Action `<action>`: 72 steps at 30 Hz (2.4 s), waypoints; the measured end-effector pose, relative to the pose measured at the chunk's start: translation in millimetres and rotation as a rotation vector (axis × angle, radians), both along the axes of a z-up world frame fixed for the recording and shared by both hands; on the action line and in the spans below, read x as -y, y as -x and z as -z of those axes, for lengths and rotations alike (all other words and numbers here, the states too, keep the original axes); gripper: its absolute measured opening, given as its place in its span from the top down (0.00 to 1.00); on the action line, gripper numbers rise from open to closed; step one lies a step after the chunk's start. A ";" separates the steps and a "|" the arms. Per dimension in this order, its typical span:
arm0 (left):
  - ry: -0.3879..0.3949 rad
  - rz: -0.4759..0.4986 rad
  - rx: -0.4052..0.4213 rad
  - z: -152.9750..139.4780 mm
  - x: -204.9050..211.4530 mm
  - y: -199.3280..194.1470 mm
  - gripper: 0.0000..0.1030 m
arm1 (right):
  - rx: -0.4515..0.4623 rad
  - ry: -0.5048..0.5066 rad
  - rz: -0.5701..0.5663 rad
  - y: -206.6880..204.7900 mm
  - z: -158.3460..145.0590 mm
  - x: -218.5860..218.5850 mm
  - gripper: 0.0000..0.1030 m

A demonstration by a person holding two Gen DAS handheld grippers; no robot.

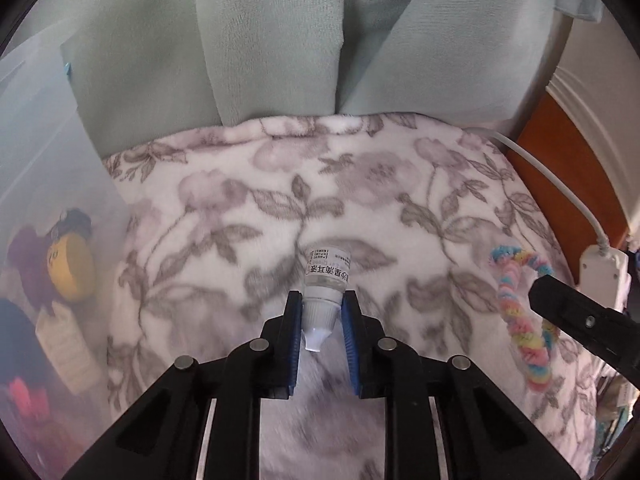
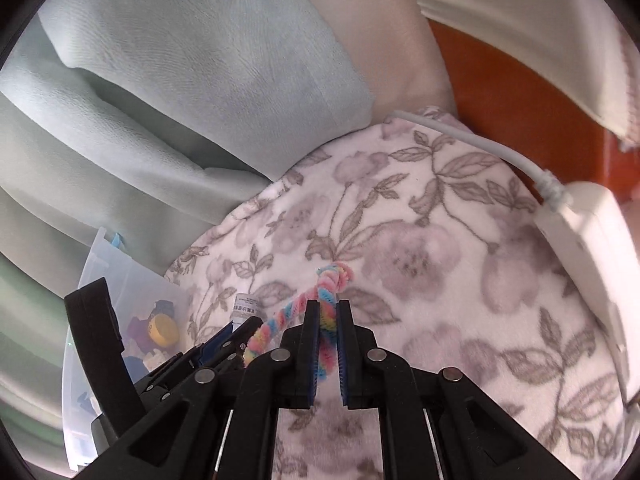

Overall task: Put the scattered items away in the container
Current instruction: 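Lift and carry the white bottle and rainbow ring over the box with both tools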

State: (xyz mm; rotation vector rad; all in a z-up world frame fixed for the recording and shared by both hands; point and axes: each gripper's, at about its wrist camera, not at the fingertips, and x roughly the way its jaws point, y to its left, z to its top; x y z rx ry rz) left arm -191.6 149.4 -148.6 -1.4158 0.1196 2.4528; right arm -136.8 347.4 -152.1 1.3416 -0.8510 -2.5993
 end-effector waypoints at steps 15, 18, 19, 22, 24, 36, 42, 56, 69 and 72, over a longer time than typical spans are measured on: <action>-0.154 0.072 -0.008 -74.4 22.7 -57.6 0.80 | -0.068 -0.005 0.067 -43.3 -58.6 -0.2 0.91; -0.176 0.088 -0.033 -94.3 28.1 -60.4 0.80 | -0.099 0.008 0.086 -47.1 -74.8 2.3 0.91; -0.174 0.085 -0.037 -99.9 29.8 -60.0 0.80 | -0.118 0.020 0.095 -50.2 -81.6 2.6 0.91; -0.206 0.067 -0.075 -121.7 40.6 -63.8 0.80 | -0.152 0.011 0.090 -57.5 -100.0 6.9 0.91; -0.237 0.062 -0.103 -135.7 48.9 -69.2 0.80 | -0.161 0.017 0.083 -58.8 -108.1 10.1 0.91; -0.315 0.028 -0.250 -202.0 94.8 -92.9 0.80 | -0.258 0.033 0.022 -77.2 -158.6 49.3 0.91; -0.357 -0.027 -0.296 -221.3 124.8 -96.4 0.80 | -0.321 0.026 -0.016 -88.4 -186.3 66.3 0.91; -0.433 -0.125 -0.394 -250.2 187.2 -111.4 0.80 | -0.440 0.002 -0.116 -103.4 -232.8 116.7 0.91; -0.452 -0.206 -0.403 -248.0 233.1 -111.0 0.80 | -0.436 -0.011 -0.219 -96.1 -232.9 163.7 0.91; -0.448 -0.234 -0.390 -241.8 244.7 -108.9 0.80 | -0.421 -0.015 -0.245 -93.1 -227.5 174.9 0.91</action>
